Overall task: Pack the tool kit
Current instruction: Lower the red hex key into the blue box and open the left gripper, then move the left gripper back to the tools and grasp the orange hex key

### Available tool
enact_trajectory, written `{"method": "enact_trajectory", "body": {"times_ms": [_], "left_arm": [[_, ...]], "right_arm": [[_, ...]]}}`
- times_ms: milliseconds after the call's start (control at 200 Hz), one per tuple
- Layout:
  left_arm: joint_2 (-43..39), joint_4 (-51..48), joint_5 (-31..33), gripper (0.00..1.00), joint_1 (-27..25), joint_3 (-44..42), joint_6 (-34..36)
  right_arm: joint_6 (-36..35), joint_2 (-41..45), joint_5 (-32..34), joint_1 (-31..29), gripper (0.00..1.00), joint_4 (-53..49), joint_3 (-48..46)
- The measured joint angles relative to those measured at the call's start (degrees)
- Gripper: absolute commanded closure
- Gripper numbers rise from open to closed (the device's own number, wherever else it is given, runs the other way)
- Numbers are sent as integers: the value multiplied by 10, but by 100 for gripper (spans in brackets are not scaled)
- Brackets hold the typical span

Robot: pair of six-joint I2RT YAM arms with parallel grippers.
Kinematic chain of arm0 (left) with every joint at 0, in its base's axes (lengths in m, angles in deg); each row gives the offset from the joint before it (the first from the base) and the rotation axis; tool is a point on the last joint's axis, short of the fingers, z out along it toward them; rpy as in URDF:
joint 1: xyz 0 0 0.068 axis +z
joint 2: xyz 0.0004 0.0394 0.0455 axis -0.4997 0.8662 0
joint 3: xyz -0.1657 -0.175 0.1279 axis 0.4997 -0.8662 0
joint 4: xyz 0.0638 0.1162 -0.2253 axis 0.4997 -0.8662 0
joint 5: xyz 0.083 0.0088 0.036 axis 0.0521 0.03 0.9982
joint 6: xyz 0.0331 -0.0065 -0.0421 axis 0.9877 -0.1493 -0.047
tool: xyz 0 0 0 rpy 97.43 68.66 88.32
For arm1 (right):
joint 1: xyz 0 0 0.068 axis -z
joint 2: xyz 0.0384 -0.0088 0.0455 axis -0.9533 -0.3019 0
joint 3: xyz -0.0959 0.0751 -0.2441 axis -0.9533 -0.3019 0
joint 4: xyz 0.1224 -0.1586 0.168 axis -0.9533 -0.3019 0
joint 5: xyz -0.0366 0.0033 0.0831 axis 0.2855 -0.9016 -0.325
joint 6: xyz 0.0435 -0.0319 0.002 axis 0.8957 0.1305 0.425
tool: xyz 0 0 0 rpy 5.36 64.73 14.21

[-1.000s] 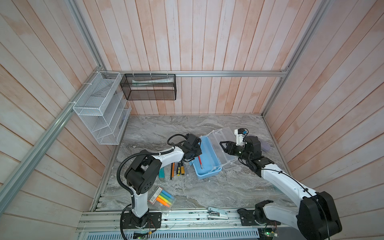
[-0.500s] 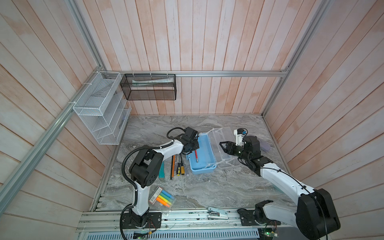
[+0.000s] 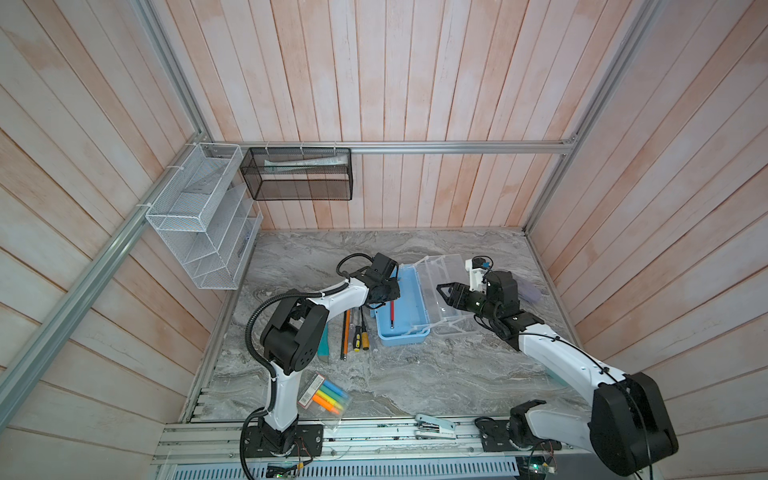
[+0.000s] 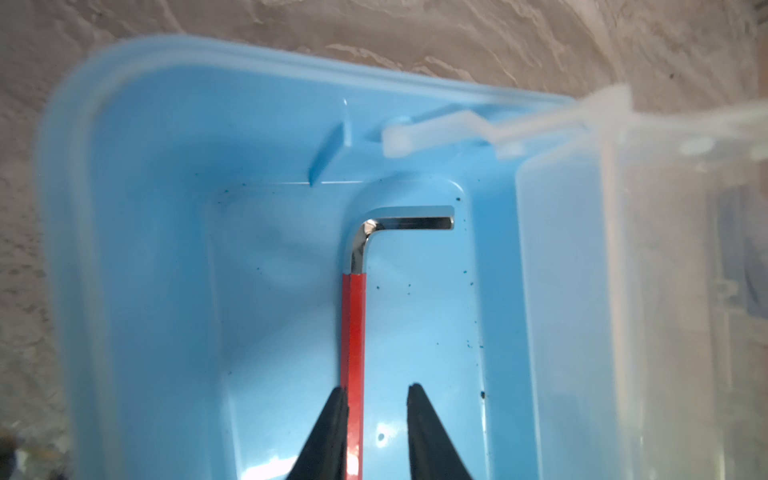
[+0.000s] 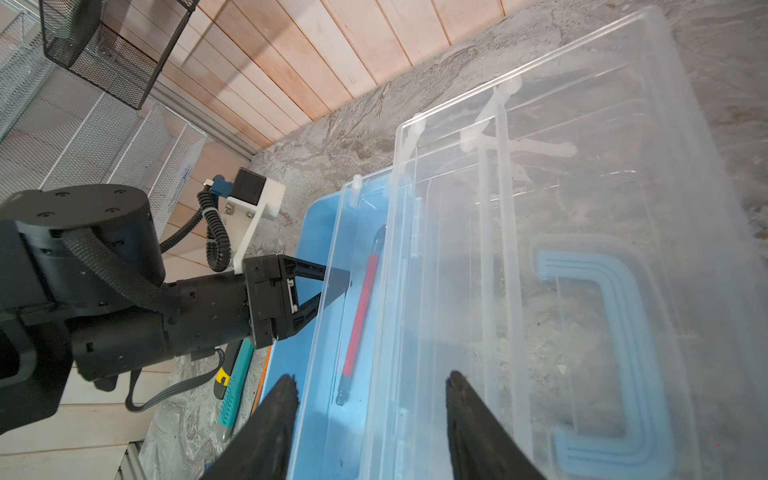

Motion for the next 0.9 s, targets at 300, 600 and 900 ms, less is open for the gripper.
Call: {"method": "enact_trajectory", "body": {"times_ms": [300, 600, 900], "left_arm": [[-24, 10, -6, 64, -2, -20, 5], [-180, 18, 11, 61, -2, -81, 45], [-343, -19, 90, 60, 1, -203, 60]], "right_arm": [[-3, -1, 0, -13, 44, -6, 32], [-31, 30, 42, -41, 42, -60, 89], [-41, 79, 109, -137, 45, -107, 122]]}}
